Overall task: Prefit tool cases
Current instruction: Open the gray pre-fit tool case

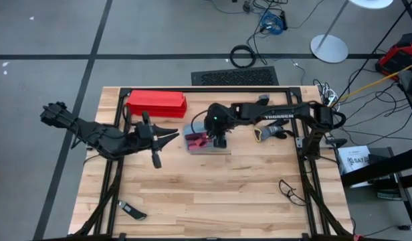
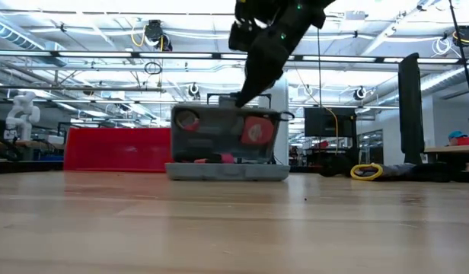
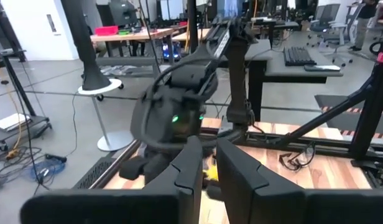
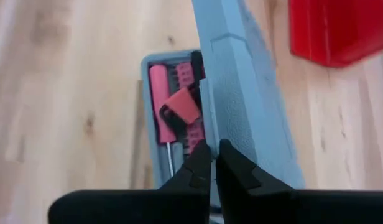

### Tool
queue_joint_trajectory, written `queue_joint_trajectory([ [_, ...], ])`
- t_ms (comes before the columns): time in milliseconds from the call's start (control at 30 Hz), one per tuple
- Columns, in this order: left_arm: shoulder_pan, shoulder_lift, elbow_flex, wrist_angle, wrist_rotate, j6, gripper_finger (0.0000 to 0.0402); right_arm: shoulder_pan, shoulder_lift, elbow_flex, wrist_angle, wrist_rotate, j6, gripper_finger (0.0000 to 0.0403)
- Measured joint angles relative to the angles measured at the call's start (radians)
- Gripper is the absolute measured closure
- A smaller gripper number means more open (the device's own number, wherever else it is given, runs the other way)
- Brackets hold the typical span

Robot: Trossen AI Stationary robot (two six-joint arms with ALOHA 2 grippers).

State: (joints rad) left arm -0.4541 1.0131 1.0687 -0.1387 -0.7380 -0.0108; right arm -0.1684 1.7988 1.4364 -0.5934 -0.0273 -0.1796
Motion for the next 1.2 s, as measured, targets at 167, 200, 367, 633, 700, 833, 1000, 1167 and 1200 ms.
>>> queue_joint_trajectory([
  [167, 0.000, -0.029, 0.000, -0.002, 0.000, 0.001, 0.0349, -0.027, -0.007, 0.023, -0.032, -0.029, -0.012, 0.0401],
  [200, 0.000, -0.034, 0.000, -0.002, 0.000, 0.001, 0.0349, -0.031, -0.007, 0.027, -0.040, -0.055, -0.012, 0.0401],
  [367, 0.000, -0.046, 0.000, -0.002, 0.000, 0.001, 0.0349, -0.022, -0.008, 0.028, -0.068, -0.199, 0.002, 0.0401],
  [633, 0.000, -0.046, 0.000, -0.001, 0.027, -0.002, 0.0349, 0.015, -0.010, 0.030, -0.168, -0.427, 0.030, 0.0402],
  [700, 0.000, -0.046, 0.000, -0.001, 0.027, -0.001, 0.0349, 0.015, -0.010, 0.030, -0.179, -0.461, 0.031, 0.0402],
  [833, 0.000, -0.046, 0.000, -0.015, 0.027, 0.000, 0.0349, -0.003, -0.012, 0.031, -0.169, -0.469, 0.030, 0.0402],
  [1000, 0.000, -0.044, 0.000, -0.224, 0.011, -0.012, 0.0349, -0.037, -0.013, 0.031, -0.133, -0.458, 0.029, 0.0402],
  [1167, 0.005, 0.000, 0.000, -0.386, 0.000, -0.139, 0.0349, -0.089, -0.013, 0.031, -0.112, -0.453, 0.030, 0.0402],
  [1200, 0.005, 0.007, 0.000, -0.385, 0.000, -0.143, 0.0349, -0.100, -0.013, 0.031, -0.113, -0.454, 0.030, 0.0402],
])
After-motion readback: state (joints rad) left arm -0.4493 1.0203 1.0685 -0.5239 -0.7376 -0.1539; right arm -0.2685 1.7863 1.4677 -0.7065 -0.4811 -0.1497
